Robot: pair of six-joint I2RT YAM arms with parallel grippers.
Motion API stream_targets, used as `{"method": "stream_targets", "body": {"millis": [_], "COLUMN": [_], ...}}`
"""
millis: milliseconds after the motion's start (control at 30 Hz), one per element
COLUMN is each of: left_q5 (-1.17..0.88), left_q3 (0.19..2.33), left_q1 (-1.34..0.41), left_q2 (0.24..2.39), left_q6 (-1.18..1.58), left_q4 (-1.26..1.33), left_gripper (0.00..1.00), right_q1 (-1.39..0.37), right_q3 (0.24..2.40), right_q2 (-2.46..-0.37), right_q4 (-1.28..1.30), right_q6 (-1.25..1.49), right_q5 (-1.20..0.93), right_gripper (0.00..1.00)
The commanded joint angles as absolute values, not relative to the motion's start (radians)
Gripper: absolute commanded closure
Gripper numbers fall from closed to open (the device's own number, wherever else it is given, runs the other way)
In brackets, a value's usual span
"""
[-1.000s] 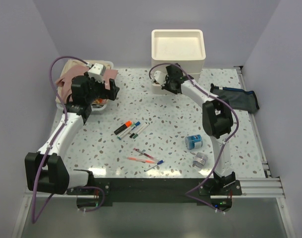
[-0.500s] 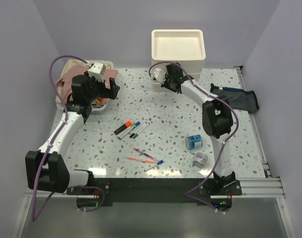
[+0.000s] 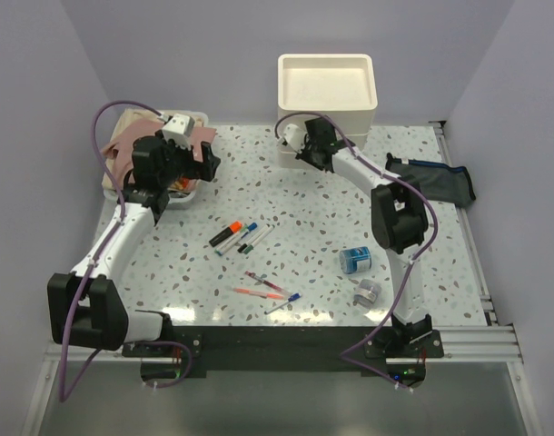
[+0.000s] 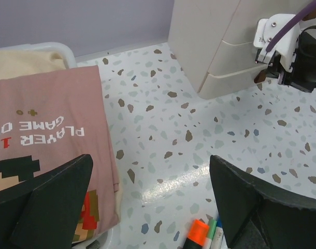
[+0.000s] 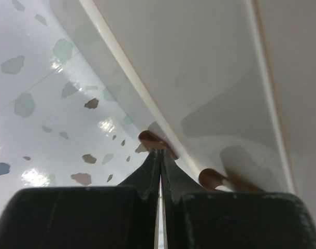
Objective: Sort the stationery into containers
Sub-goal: Close the drawer in the storage box.
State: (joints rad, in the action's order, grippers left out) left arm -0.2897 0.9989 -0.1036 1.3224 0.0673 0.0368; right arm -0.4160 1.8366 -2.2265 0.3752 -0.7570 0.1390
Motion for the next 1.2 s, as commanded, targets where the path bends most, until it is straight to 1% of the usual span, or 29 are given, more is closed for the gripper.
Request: {"method": "stream_targets", "body": {"millis": [0,33,67,100,133,167,200,233,267,400,533,667,800,933,1167], "left_q5": [-0.311,-0.316,-0.319,-0.321,-0.325,-0.331,-0.343,-0.350,-0.356,-0.365,-0.342,-0.333,-0.330,-0.328,-0.333], "left_q3": [1.063,1.065,1.065,1.063,1.057,1.051,1.036,1.028,1.020,0.985,0.959,0.933,0.898,0.853,0.833], "left_q1": [-0.098,-0.097,-0.098,-0.098,-0.097,-0.098,-0.098,-0.098,-0.098,-0.098,-0.098,-0.098,-0.098,-0.097,-0.097], "left_q2": [1.309,1.304,1.301,1.295,1.292,1.289,1.282,1.278,1.275,1.250,1.220,1.197,1.178,1.169,1.164], "left_q6": [0.061,0.061,0.063,0.077,0.087,0.098,0.124,0.136,0.161,0.176,0.158,0.147,0.144,0.153,0.163], "left_q4": [0.060,0.060,0.063,0.066,0.071,0.086,0.098,0.107,0.123,0.124,0.112,0.110,0.117,0.146,0.149], "left_gripper": [0.00,0.00,0.00,0.00,0.00,0.00,0.00,0.00,0.00,0.00,0.00,0.00,0.00,0.00,0.00], "right_q1": [-0.407,-0.408,-0.408,-0.407,-0.405,-0.402,-0.400,-0.397,-0.396,-0.380,-0.380,-0.380,-0.382,-0.380,-0.377], "right_q3": [1.816,1.818,1.816,1.806,1.795,1.778,1.743,1.732,1.727,1.735,1.672,1.569,1.575,1.580,1.627], "right_q2": [-2.077,-2.019,-1.993,-1.970,-1.920,-1.901,-1.881,-1.869,-1.861,-1.887,-1.899,-1.890,-1.914,-1.947,-2.003], "right_q4": [0.492,0.532,0.595,0.615,0.621,0.606,0.592,0.577,0.563,0.548,0.427,0.278,0.224,0.141,0.101], "right_q6": [-0.614,-0.571,-0.452,-0.386,-0.315,-0.172,-0.105,-0.047,0.072,0.257,0.337,0.376,0.341,0.296,0.279], "right_q5": [0.085,0.062,0.039,0.014,0.011,0.012,0.017,0.020,0.029,0.093,0.142,0.211,0.238,0.242,0.262], "right_gripper": [1.00,0.99,0.95,0.67,0.52,0.39,0.29,0.27,0.27,0.27,0.34,0.35,0.37,0.42,0.41]}}
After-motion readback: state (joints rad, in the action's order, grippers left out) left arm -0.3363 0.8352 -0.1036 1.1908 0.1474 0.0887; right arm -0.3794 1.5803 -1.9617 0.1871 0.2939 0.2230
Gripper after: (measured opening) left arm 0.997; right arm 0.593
